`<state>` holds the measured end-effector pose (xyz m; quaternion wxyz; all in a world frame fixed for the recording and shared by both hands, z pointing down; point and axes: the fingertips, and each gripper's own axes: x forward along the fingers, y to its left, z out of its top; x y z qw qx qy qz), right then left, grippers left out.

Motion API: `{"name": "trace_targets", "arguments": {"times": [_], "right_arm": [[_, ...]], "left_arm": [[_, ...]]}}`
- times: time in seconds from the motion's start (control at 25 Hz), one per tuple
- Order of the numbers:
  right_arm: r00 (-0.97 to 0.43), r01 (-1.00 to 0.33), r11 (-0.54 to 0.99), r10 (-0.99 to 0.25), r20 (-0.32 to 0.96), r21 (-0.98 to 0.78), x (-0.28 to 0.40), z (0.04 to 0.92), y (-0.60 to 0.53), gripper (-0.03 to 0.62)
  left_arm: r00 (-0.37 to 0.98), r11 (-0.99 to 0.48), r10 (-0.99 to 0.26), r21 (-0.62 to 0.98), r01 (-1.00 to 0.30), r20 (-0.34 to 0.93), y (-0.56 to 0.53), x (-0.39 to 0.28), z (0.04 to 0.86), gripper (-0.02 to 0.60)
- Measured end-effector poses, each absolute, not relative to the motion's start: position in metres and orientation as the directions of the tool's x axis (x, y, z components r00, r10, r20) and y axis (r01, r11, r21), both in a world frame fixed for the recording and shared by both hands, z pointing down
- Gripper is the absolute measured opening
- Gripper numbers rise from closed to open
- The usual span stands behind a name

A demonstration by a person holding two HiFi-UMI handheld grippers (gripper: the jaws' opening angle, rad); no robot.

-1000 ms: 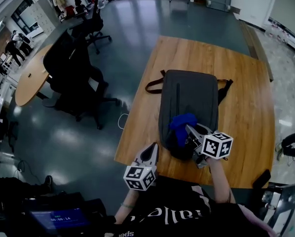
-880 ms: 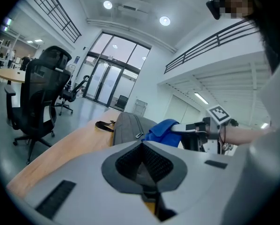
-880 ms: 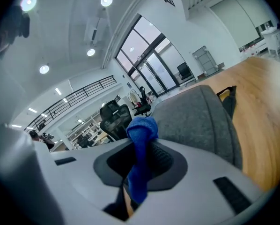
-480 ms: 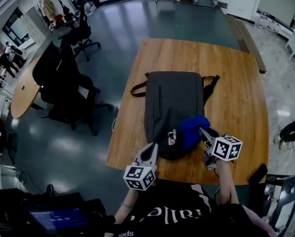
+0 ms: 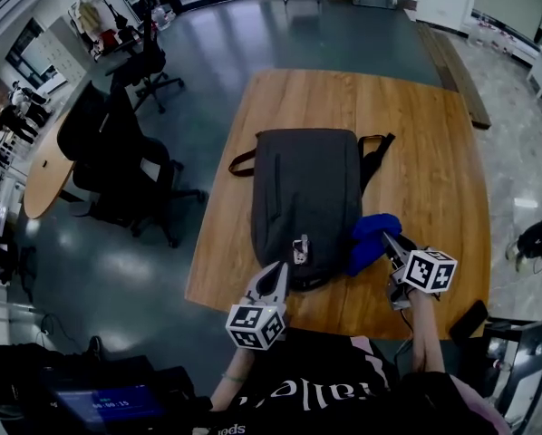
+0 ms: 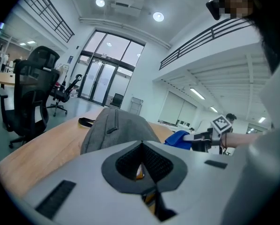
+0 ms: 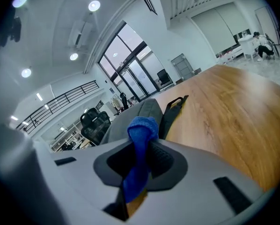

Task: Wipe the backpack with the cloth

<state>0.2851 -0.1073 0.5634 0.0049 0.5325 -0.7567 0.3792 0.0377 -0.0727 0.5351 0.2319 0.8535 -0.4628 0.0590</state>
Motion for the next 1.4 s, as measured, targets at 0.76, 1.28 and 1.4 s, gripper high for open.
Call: {"name": "trace_targets", "arguments": {"times": [0.76, 1.28, 1.4], "right_arm": [[-0.585, -0.735, 0.375, -0.771, 0.25, -0.564, 0.167, 0.476, -0.14, 0.055], [-0.727, -0.655, 0.516, -0.631, 0.273, -0.552, -0.059, 0.481, -0.211, 0.055], [-0.723, -0.668, 0.512, -0.618, 0.309, -0.54, -0.079, 0.493, -0.227, 0.055]], "left_arm": [[0.551, -0.46, -0.766, 0.318, -0.829, 0.331, -0.069, -0.007, 0.539, -0.002], [0.576, -0.487, -0.764, 0.326, -0.81, 0.291, -0.116, -0.114, 0.528, -0.002], [0.599, -0.51, -0.749, 0.33, -0.794, 0.284, -0.124, -0.123, 0.529, -0.002]]}}
